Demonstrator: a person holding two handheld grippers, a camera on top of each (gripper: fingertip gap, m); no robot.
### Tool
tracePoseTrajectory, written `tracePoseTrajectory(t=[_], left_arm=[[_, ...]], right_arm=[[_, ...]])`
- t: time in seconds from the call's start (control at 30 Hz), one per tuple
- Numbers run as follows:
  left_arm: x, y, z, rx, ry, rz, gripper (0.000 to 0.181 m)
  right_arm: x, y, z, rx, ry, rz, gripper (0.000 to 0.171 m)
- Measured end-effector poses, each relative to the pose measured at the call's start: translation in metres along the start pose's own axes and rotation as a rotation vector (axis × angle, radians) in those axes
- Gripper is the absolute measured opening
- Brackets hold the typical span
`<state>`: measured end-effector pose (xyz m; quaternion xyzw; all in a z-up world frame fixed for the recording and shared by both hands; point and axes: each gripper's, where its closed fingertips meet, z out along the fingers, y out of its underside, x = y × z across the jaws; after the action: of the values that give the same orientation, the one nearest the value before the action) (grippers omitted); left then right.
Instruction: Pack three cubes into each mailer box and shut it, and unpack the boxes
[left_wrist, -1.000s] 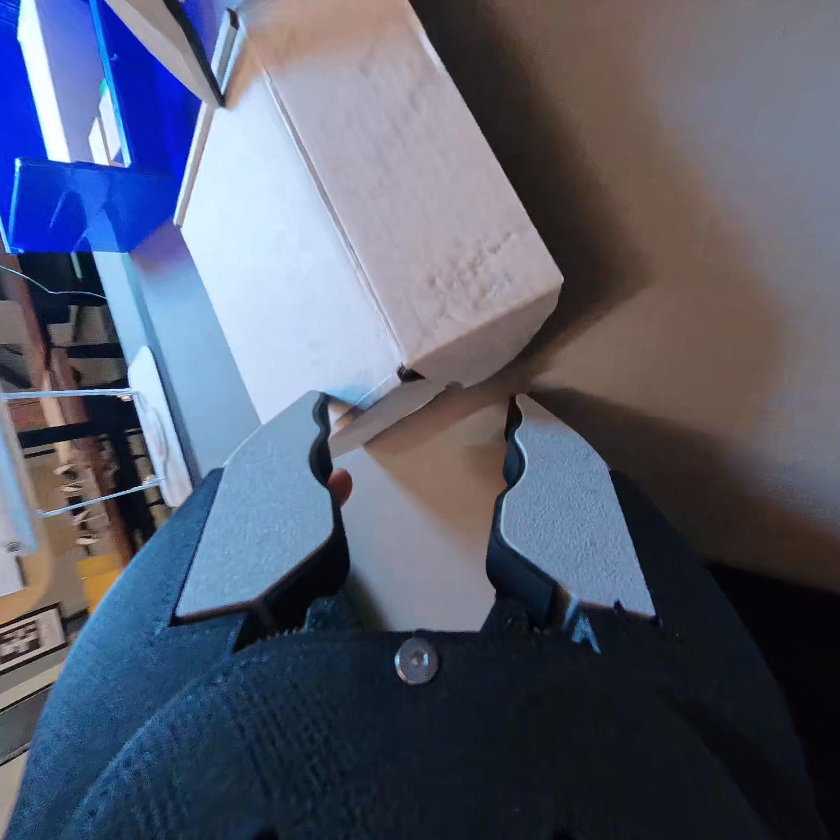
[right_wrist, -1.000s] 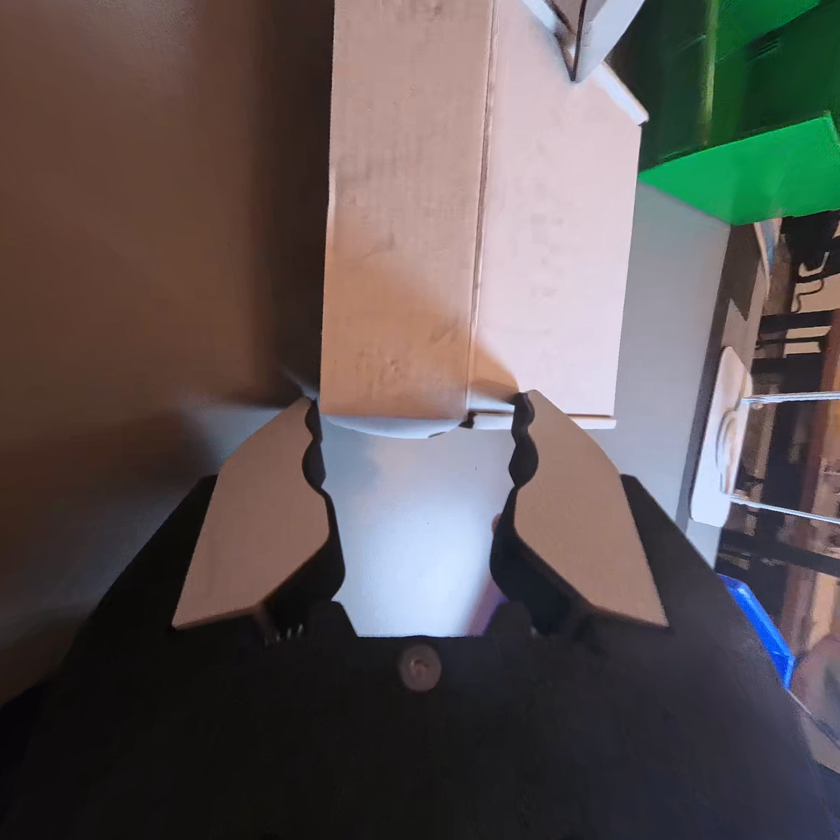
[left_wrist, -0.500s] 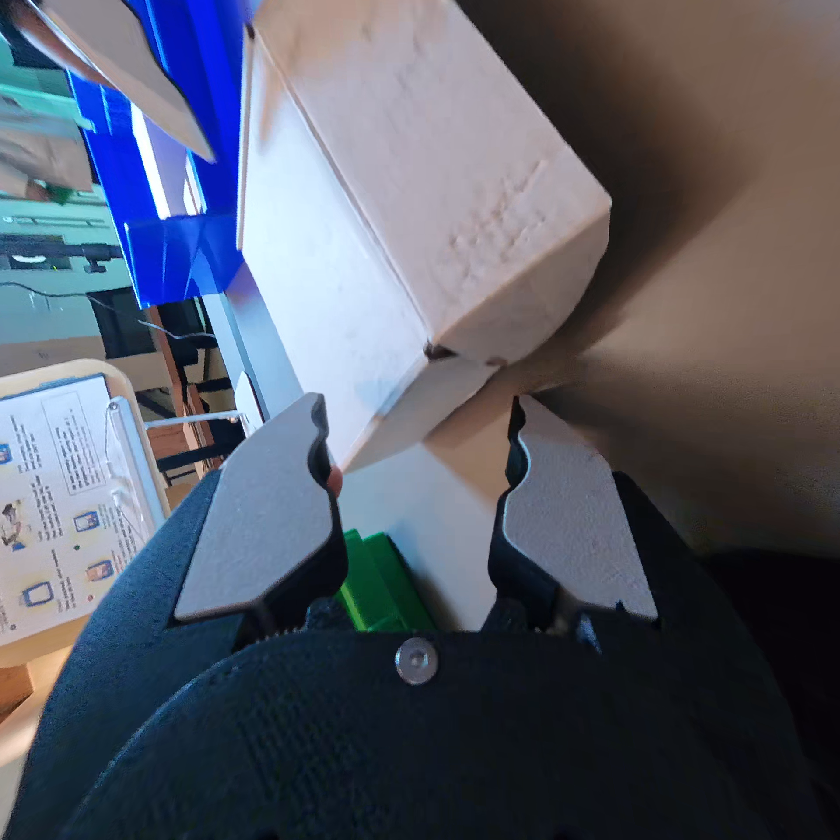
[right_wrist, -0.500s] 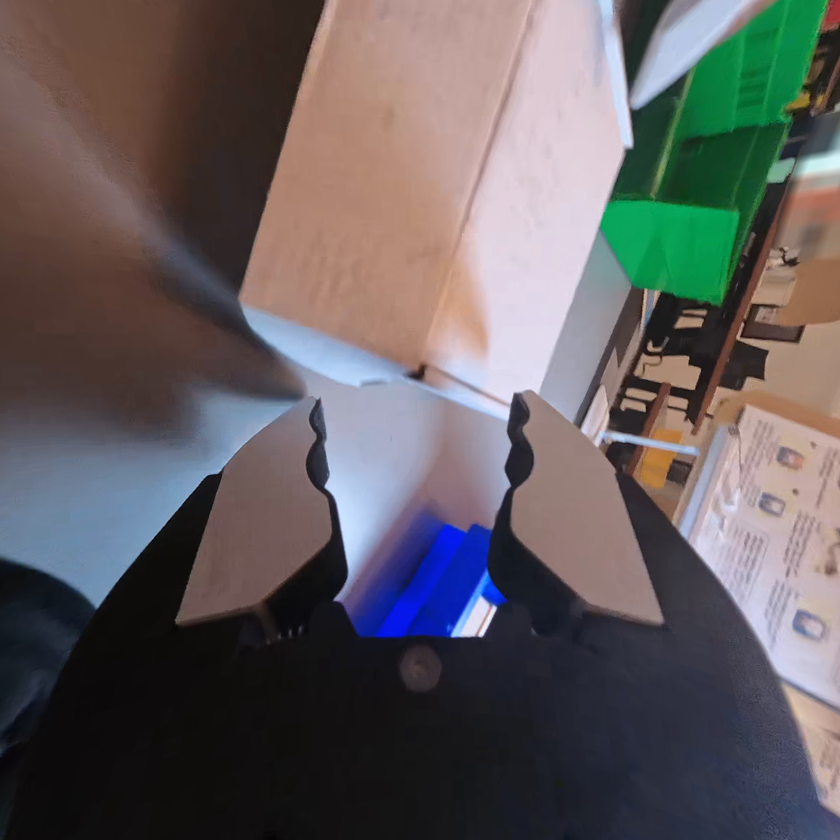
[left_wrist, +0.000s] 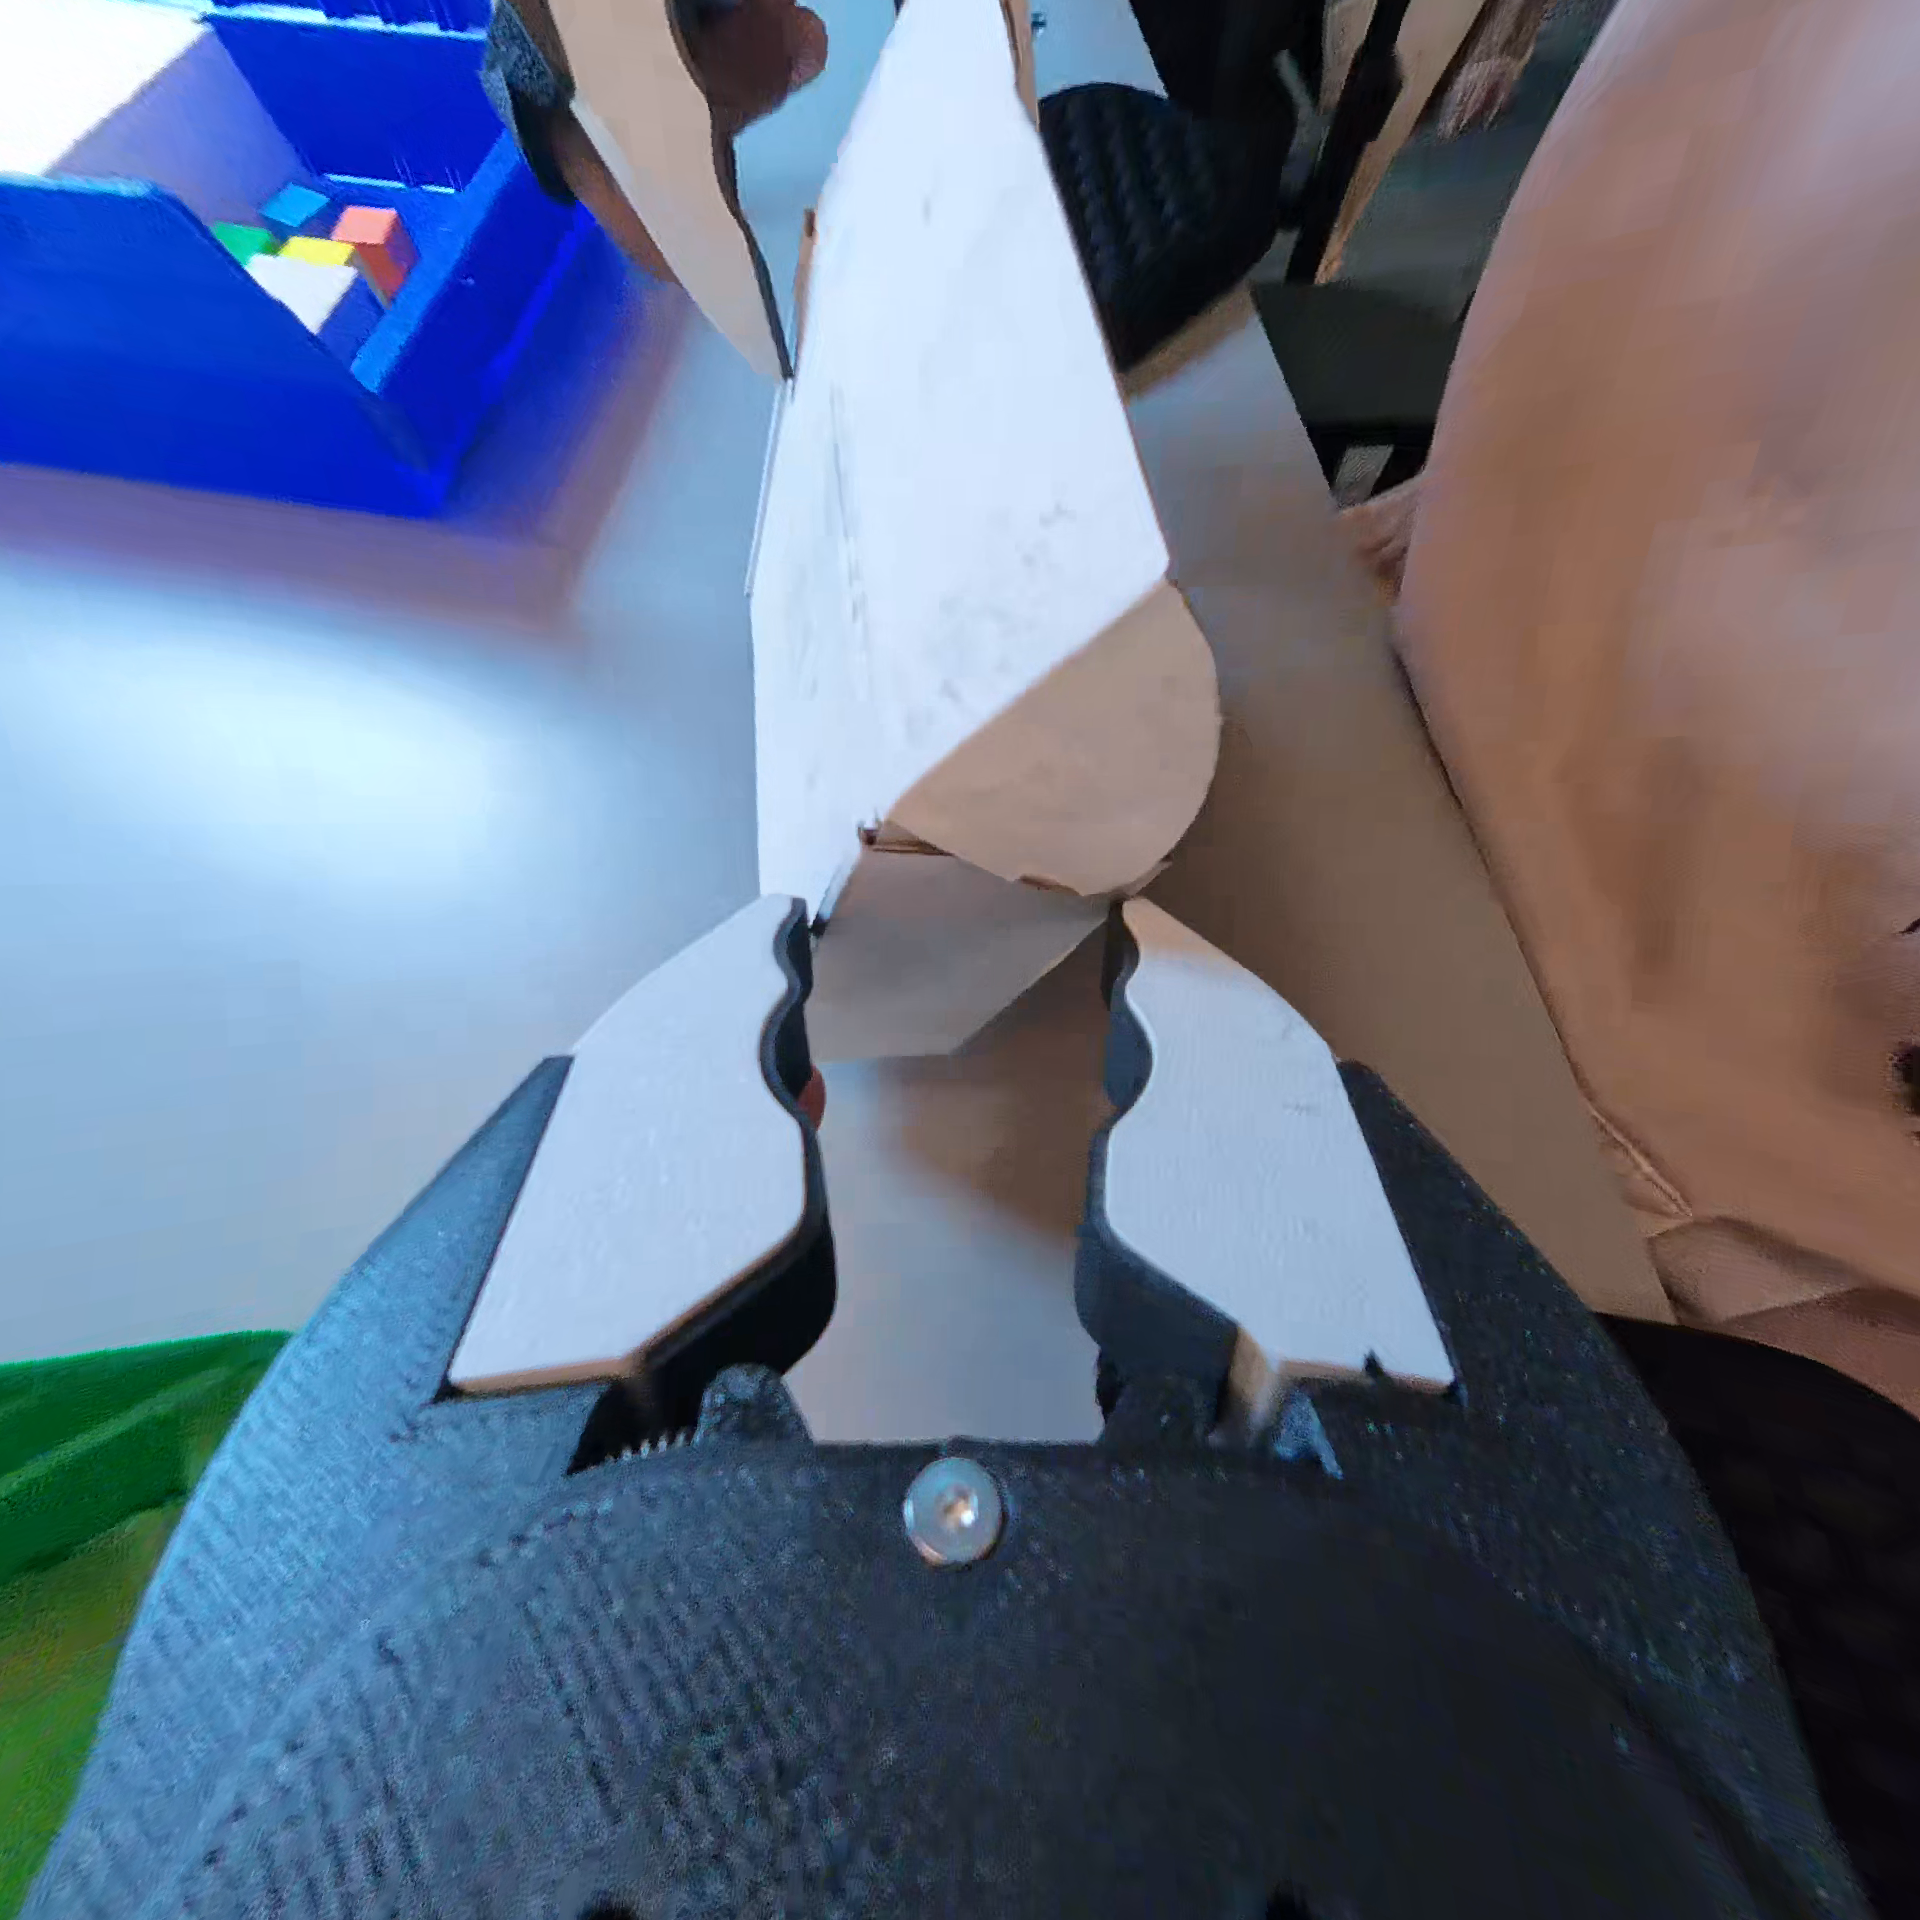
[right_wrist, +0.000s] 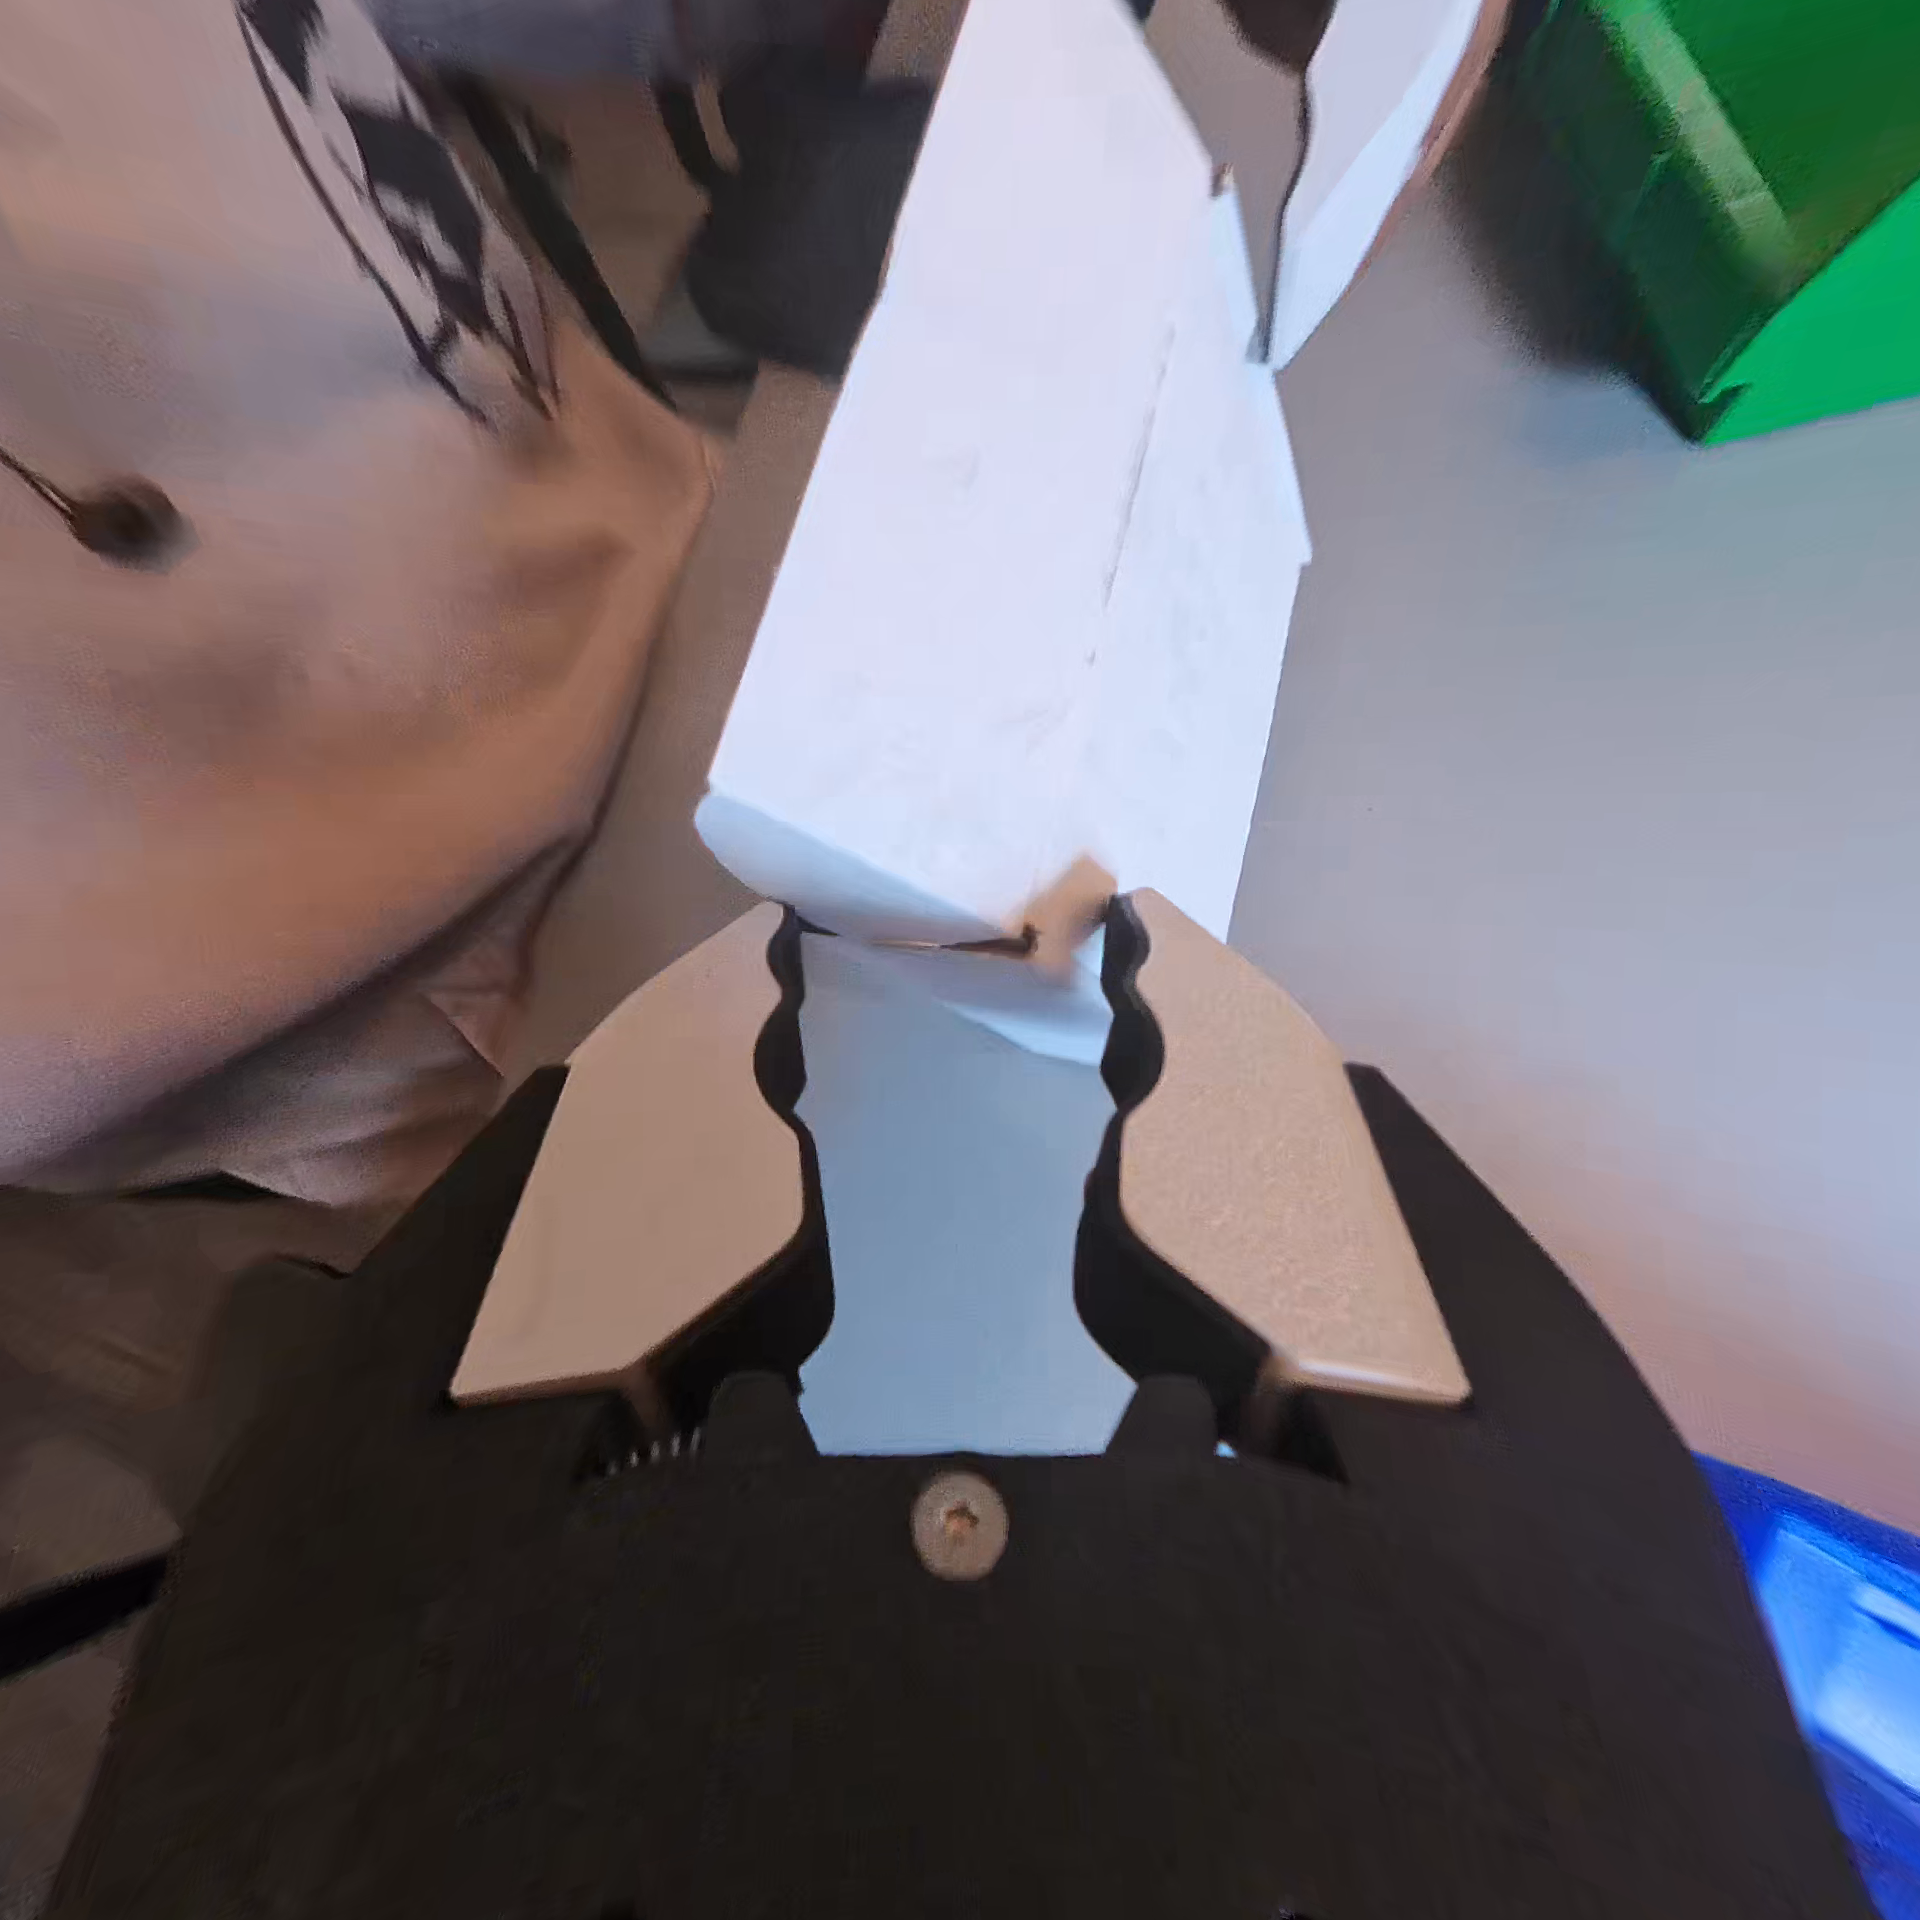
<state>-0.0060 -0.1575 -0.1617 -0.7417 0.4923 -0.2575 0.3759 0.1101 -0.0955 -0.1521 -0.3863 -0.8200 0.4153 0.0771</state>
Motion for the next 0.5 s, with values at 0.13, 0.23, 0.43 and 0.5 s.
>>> tracePoseTrajectory(t=[0.13, 0.23, 0.43, 0.5], left_arm=[[-0.007, 0.002, 0.002, 0.09, 0.03, -0.079, 0.054], [-0.011, 0.002, -0.003, 0.12, 0.005, -0.09, 0.053], [-0.017, -0.006, -0.013, 0.169, -0.033, -0.088, 0.056], [-0.018, -0.013, -0.02, 0.191, -0.047, -0.074, 0.056]], right_arm=[[0.013, -0.001, -0.005, 0.159, -0.06, 0.114, 0.055], [0.022, -0.002, -0.011, 0.235, -0.022, 0.142, 0.051], [0.027, -0.005, -0.013, 0.302, 0.031, 0.133, 0.051], [0.027, -0.006, -0.016, 0.306, 0.05, 0.118, 0.052]])
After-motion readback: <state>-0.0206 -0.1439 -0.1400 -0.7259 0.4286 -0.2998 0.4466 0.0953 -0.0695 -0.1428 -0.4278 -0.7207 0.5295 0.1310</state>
